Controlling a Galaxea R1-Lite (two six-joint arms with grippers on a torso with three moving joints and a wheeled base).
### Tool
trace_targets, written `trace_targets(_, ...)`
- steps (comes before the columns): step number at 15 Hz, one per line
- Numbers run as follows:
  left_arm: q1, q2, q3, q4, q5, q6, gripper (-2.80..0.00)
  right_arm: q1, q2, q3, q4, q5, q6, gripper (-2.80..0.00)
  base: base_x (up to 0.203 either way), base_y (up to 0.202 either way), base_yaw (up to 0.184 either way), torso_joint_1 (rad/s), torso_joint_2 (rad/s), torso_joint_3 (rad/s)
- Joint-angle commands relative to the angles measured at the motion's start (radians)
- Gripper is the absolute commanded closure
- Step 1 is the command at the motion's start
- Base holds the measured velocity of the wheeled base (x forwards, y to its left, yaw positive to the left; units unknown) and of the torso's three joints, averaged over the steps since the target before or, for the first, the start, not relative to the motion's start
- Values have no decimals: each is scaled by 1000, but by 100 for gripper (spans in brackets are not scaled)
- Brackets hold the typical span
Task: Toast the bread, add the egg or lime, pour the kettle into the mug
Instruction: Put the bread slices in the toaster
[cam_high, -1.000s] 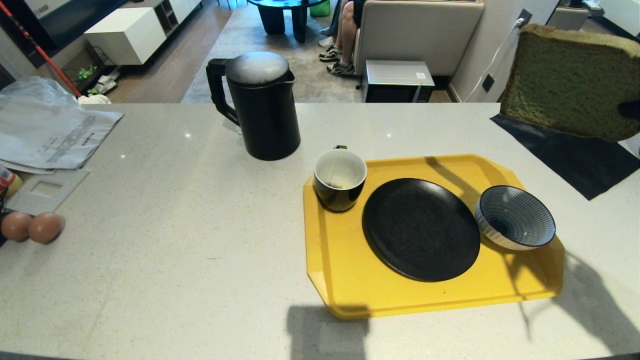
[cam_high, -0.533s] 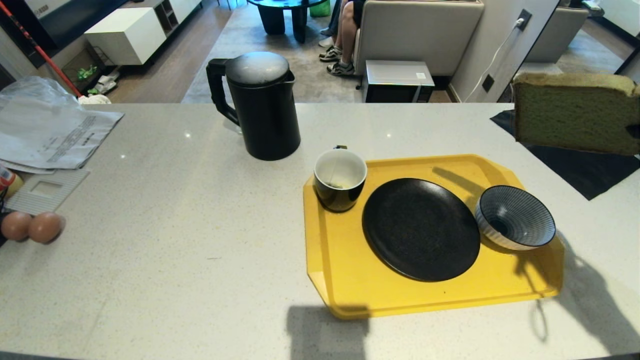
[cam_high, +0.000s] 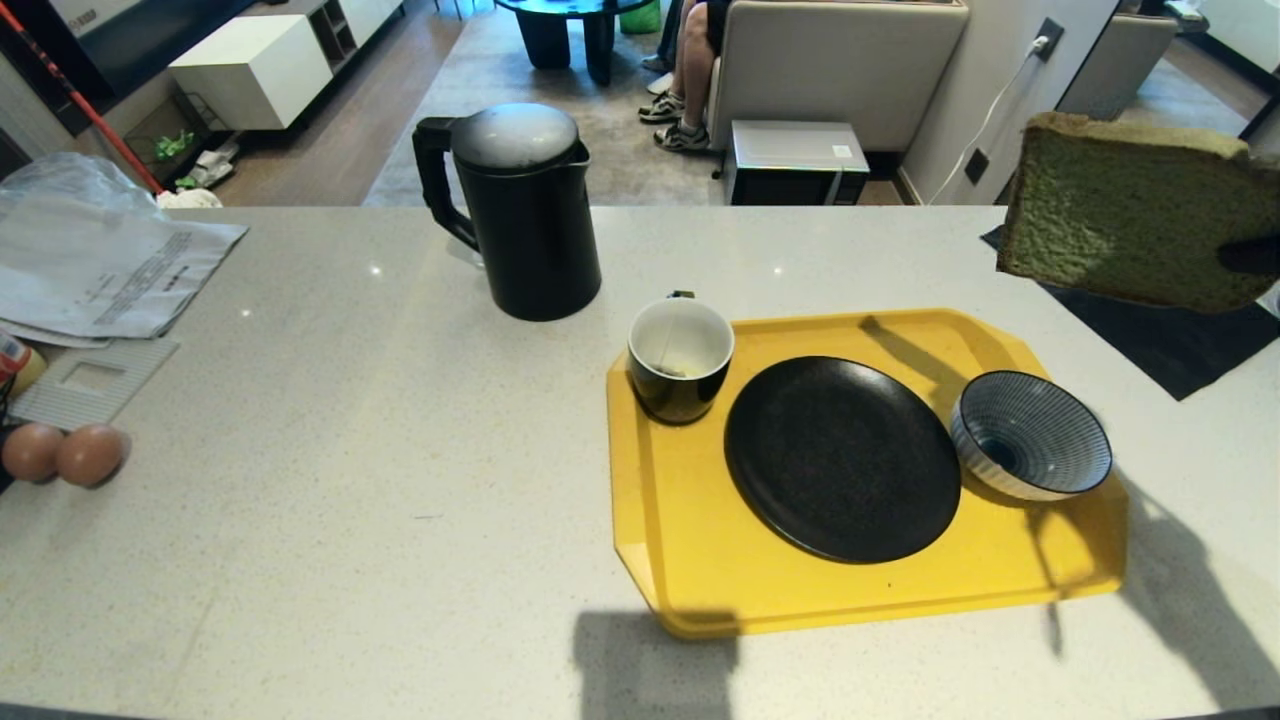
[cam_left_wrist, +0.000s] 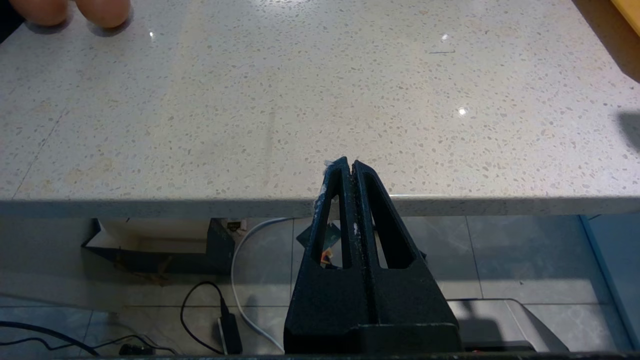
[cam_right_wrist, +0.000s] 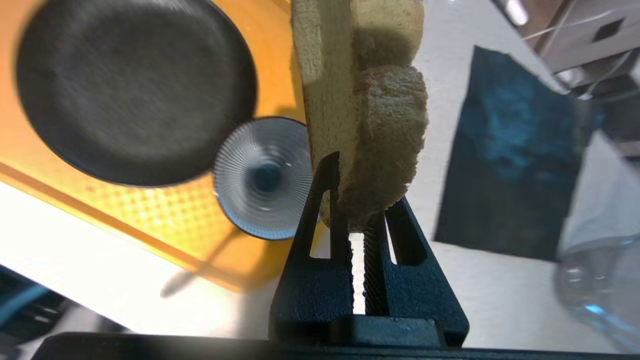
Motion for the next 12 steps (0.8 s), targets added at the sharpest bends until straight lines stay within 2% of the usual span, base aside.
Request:
trace_targets(1, 2, 0, 14, -1, 0, -1, 0, 0, -10, 3, 4, 6, 85, 0, 0, 0, 0, 0, 0, 0)
trace_targets(3, 0, 0, 14, -1, 0, -1, 0, 0, 6, -26, 1, 7, 173, 0, 0, 0, 0, 0, 0, 0)
trace_targets(5, 0, 0, 14, -1, 0, -1, 0, -3, 23, -32, 1, 3, 228, 0, 0, 0, 0, 0, 0, 0)
trace_targets(12, 0, 0, 14, -1, 0, -1, 0, -20, 46, -16, 2, -4, 292, 0, 0, 0, 0, 0, 0, 0)
